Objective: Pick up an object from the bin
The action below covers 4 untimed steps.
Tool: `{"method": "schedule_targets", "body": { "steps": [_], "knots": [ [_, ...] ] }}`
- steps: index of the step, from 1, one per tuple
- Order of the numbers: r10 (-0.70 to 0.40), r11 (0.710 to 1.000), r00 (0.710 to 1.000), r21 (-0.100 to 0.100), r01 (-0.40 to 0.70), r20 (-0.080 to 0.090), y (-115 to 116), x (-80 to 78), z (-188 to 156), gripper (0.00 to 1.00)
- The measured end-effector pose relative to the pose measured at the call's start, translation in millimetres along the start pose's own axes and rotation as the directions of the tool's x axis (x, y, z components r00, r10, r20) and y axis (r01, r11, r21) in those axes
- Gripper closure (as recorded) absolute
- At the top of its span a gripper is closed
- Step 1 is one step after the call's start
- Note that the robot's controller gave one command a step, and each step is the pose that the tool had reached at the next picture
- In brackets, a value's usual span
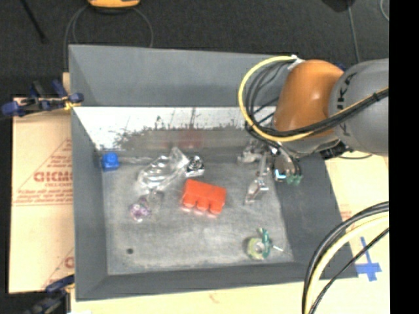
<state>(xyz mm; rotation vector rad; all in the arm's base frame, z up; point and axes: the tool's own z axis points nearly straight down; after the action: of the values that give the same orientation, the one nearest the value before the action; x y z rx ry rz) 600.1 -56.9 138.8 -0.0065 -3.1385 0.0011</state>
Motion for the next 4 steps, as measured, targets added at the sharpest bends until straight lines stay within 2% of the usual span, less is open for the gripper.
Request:
{"method": "schedule_targets", "body": {
  "steps": [1,2,3,4],
  "knots": [
    [-0.022,1.000,1.000,-0.005,0.022,0.001,83,32.8,35,0.00],
    [-0.157,0.988,0.987,0.002,0.157,0.014,79,7.4,-62,0.00],
    [-0.345,0.938,0.938,0.000,0.345,0.000,89,43.5,52,0.00],
    [-0.345,0.939,0.939,0.002,0.345,0.006,88,41.3,49,1.00]
  ]
}}
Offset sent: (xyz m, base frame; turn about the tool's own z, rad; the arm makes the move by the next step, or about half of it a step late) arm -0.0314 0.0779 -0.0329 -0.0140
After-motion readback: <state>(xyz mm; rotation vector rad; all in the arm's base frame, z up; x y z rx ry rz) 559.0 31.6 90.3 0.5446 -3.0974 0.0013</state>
